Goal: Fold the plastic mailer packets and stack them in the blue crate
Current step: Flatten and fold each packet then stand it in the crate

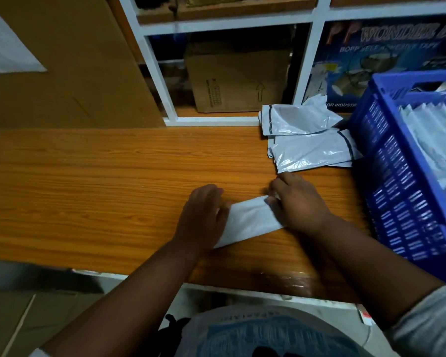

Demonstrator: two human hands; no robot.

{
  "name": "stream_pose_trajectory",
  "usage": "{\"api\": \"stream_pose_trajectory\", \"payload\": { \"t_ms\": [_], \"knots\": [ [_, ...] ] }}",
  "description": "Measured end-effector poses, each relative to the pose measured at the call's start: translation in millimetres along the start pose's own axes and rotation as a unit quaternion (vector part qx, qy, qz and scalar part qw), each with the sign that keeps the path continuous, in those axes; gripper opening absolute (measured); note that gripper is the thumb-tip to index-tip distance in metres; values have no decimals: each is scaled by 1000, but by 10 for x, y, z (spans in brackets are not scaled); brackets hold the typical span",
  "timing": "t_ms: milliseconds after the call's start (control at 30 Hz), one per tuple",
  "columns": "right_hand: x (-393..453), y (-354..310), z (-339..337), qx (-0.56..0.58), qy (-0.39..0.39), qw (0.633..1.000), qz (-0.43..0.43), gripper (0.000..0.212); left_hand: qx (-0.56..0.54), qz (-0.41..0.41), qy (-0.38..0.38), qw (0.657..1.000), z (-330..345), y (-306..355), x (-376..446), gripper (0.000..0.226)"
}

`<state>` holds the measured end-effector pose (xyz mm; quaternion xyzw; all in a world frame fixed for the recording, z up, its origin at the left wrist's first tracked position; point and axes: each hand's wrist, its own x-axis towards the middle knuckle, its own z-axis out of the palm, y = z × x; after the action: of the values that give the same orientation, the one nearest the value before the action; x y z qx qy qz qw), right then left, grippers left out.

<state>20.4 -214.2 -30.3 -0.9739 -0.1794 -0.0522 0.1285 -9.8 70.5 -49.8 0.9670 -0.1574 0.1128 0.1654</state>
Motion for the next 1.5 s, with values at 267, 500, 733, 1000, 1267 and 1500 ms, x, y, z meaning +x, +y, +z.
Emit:
{"api": "stream_pose_trajectory", "payload": {
  "t_ms": [267, 500, 733, 1000, 1267, 1500],
  "knots": [
    [-113, -697, 201, -81, -43, 994, -65, 62, 92, -35, -79, 992, 704, 97, -338, 68],
    [24, -713, 655, -140, -97, 980, -104, 64, 115, -42, -57, 991, 707, 96, -314, 70],
    [-11, -622, 862, -76, -35, 993, -88, 63, 108, -61, -38, 992, 704, 140, -267, 70],
    [6, -644, 784, -48, -57, 996, -43, 60, 135, -63, -92, 985, 627, 178, -201, 71],
    [42, -594, 512, -30, -35, 998, 37, 55, 112, -32, -127, 985, 686, 245, -88, 67],
    [-143, -439, 709, -108, -99, 989, 22, 72, 110, -57, -131, 984, 765, 261, -81, 74]
  ]
}}
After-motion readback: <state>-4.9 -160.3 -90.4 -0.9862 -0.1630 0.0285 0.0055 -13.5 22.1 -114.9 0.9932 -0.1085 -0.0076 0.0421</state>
